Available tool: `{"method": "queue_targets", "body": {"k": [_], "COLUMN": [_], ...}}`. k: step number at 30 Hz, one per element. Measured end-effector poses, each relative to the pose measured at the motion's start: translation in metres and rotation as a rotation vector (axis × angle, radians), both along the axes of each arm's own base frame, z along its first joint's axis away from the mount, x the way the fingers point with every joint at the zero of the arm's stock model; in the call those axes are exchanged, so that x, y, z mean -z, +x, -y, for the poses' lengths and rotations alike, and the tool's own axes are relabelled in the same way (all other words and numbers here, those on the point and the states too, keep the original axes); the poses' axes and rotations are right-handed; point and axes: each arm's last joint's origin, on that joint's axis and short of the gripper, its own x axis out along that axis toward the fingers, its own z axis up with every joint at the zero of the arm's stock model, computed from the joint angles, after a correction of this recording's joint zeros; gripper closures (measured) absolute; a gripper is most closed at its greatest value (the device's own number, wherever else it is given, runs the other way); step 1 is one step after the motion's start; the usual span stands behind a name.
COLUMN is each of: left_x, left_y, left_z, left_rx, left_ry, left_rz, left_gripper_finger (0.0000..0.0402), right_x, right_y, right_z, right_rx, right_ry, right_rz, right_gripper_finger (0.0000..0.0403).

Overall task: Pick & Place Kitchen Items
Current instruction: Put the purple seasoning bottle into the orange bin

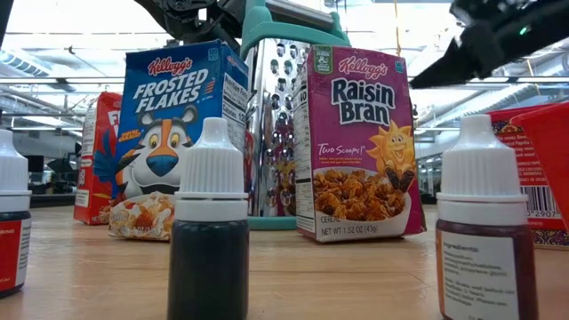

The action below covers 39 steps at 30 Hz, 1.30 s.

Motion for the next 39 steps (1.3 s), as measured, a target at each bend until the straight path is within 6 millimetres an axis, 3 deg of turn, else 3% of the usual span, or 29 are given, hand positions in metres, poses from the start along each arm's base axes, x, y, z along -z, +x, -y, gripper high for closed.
{"method": "queue_targets", "body": {"k": [4, 18, 39], "left_x": [0.000, 0.000, 0.000], "left_y": [0.000, 0.000, 0.002], "left_z": [0.000, 0.000, 0.007], "left_rx": [0.000, 0.000, 0.019], "left_ry": [0.000, -0.001, 0.001], "left_rz": [0.000, 0.001, 0.003], "left_gripper_finger": [0.0144, 0.0144, 0.0144], "right_x": [0.012, 0.044, 0.074], "right_y": [0.003, 0.002, 0.027], "right_z": [0.014, 0.059, 0.097], "right_rx": [0.070, 0.073, 0.055], "right_ry": [-0.011, 0.082, 0.114], "right_rz": [0.015, 0.099, 0.107], "right_gripper_finger": [0.0165, 0.0165, 0.0164]}}
